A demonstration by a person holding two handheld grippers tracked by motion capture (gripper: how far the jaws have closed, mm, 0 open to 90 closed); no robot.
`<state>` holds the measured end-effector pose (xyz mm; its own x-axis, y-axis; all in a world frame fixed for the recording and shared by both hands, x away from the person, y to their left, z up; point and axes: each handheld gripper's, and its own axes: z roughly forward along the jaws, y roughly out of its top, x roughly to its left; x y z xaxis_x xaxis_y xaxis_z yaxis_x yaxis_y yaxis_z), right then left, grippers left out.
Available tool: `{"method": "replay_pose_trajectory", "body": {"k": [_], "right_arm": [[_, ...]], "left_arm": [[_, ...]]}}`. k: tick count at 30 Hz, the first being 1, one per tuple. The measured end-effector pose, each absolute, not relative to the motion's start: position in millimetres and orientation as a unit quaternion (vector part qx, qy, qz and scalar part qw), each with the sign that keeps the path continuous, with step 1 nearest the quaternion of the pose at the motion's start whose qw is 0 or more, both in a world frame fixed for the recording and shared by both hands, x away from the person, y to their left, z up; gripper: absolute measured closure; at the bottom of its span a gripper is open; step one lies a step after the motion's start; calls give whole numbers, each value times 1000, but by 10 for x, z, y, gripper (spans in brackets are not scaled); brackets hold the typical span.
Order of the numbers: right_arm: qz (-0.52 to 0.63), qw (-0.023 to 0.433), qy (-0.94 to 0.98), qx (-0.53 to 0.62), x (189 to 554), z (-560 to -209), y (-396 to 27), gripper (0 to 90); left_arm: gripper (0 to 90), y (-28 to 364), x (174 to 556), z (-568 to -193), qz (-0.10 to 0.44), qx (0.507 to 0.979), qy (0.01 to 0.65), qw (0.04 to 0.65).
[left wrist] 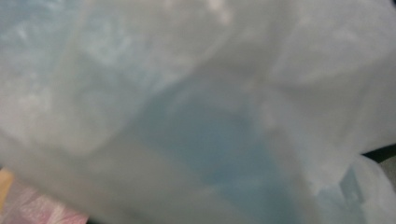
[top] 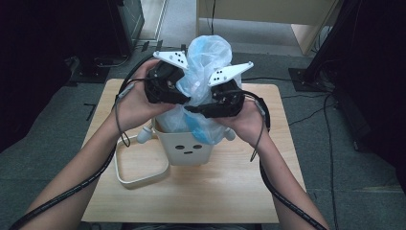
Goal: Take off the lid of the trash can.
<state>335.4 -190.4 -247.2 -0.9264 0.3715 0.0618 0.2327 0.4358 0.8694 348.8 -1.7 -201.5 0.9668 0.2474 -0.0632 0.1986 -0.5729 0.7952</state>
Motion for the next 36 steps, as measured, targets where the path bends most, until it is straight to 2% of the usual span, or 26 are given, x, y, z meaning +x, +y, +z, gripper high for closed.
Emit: {"method": "replay_pose_trajectory", "body": {"k": [2,3,4,6,10,17,21,24,30,31,33,34,35,36], "right_arm": [[498,71,846,178,3351,-2479,-1929,752],[496,74,847,176,3349,-2481,-1949,815],[497,70,845,184,3348,-2477,-1975,846],[510,57,835,201,3381,-2469,-2033,870],[521,52,825,212,3397,-2452,-2093,880],[543,58,808,223,3390,-2346,-2210,889],[541,55,808,227,3391,-2354,-2227,890],[536,50,812,225,3388,-2362,-2230,890],[550,44,803,225,3386,-2340,-2271,890],[551,43,802,225,3389,-2344,-2257,889],[551,43,803,223,3395,-2355,-2223,889],[550,44,804,222,3398,-2359,-2212,889],[547,47,805,222,3400,-2364,-2196,886],[544,51,808,222,3401,-2366,-2188,875]], "left_arm": [[810,48,3493,-2003,36,878,134,458],[621,79,3501,-2000,55,871,142,466],[396,113,3515,-2003,62,869,142,471],[527,181,3533,-2007,40,866,146,476],[384,265,3510,-2013,55,866,135,478],[351,393,3505,-2024,58,857,137,493],[279,462,3503,-1988,73,839,142,521],[278,474,3523,-2004,94,855,150,487],[286,398,3550,-2106,89,884,157,432],[336,367,3537,-2112,103,889,155,418],[561,324,3515,-2122,116,896,146,403],[613,291,3501,-2130,117,901,142,394],[745,275,3493,-2130,117,904,139,386],[801,250,3475,-2128,126,906,135,381]]}}
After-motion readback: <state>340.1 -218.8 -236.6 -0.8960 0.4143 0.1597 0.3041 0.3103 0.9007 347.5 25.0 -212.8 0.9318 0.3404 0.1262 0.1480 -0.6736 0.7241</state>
